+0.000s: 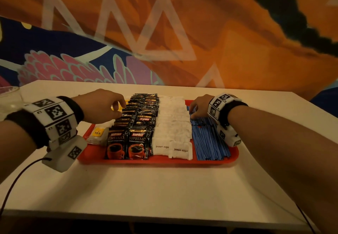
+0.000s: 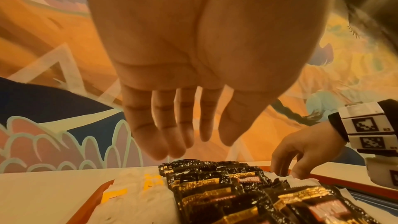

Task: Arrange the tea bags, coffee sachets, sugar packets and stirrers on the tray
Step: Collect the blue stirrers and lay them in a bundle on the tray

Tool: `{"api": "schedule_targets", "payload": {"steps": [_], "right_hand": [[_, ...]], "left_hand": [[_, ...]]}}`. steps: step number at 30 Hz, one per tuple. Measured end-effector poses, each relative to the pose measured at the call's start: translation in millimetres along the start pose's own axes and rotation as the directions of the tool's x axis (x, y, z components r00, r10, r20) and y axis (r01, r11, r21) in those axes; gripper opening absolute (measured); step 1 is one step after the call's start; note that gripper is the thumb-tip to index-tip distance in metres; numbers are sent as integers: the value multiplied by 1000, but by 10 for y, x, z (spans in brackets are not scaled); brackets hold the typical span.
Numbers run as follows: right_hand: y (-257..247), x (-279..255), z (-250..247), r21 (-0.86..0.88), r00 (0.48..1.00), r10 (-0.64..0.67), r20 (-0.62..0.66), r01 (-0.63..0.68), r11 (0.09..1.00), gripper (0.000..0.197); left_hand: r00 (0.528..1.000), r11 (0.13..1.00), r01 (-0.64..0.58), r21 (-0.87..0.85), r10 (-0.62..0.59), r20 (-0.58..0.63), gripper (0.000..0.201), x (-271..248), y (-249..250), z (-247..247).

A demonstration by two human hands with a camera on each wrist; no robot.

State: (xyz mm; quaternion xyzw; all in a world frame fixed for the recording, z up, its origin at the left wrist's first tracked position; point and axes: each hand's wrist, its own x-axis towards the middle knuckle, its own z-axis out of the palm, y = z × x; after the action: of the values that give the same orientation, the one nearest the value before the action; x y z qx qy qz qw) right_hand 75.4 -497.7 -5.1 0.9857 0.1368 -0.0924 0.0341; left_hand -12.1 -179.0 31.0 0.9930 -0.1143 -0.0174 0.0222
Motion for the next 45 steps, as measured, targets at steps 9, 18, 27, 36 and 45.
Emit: {"api": "schedule_targets", "payload": {"steps": [9,18,27,36,45], "right_hand": [[12,22,-10,46,1000,17,-12,-16,999,34],[43,-552,-128,21,990,104,91,-106,994,88],[-45,-1266,120,62,938,228,260,-252,966,135],[-117,-1477,287,134,926,337,170,-360,923,55],[-55,-1203,284,259,909,395,134,-417,871,62]], "left_hand": [[999,1000,19,11,-20,51,31,-47,-61,-27],[899,963,271,-8,-250,360,91,-267,-198,11],[824,895,438,-87,-361,437,112,-594,-229,115],[825,885,434,-170,-314,471,44,-572,-237,311],[856,868,453,-203,-360,371,28,-269,-269,381]]}}
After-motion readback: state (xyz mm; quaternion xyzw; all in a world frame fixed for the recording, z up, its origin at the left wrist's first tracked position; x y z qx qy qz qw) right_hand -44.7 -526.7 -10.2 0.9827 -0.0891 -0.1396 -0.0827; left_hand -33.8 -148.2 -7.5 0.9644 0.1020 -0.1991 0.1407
